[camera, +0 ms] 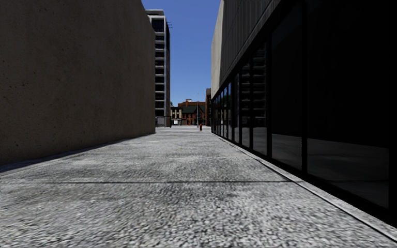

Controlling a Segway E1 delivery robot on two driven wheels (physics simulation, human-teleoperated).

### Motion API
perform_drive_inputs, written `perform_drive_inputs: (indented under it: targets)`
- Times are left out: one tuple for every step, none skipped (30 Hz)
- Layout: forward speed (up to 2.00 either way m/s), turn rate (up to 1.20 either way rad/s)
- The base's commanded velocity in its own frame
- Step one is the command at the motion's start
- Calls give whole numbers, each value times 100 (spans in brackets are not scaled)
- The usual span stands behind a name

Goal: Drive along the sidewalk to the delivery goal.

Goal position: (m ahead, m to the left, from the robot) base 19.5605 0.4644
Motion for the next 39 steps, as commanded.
perform_drive_inputs:
  targets:
    - [200, 0]
    - [200, 0]
    - [200, 0]
    - [200, 0]
    - [200, 0]
    - [200, 0]
    - [200, 0]
    - [200, 0]
    - [200, 0]
    - [200, 0]
    - [200, 0]
    - [200, 0]
    - [200, 0]
    - [200, 0]
    - [200, 0]
    - [200, 0]
    - [200, 0]
    - [200, 0]
    - [200, 0]
    - [200, 0]
    - [200, 0]
    - [200, 0]
    - [200, 0]
    - [200, 0]
    - [200, 0]
    - [200, 0]
    - [200, 0]
    - [200, 0]
    - [200, 0]
    - [200, 0]
    - [200, 0]
    - [200, 0]
    - [200, 0]
    - [200, 0]
    - [200, 0]
    - [200, 0]
    - [200, 0]
    - [200, 0]
    - [200, 0]
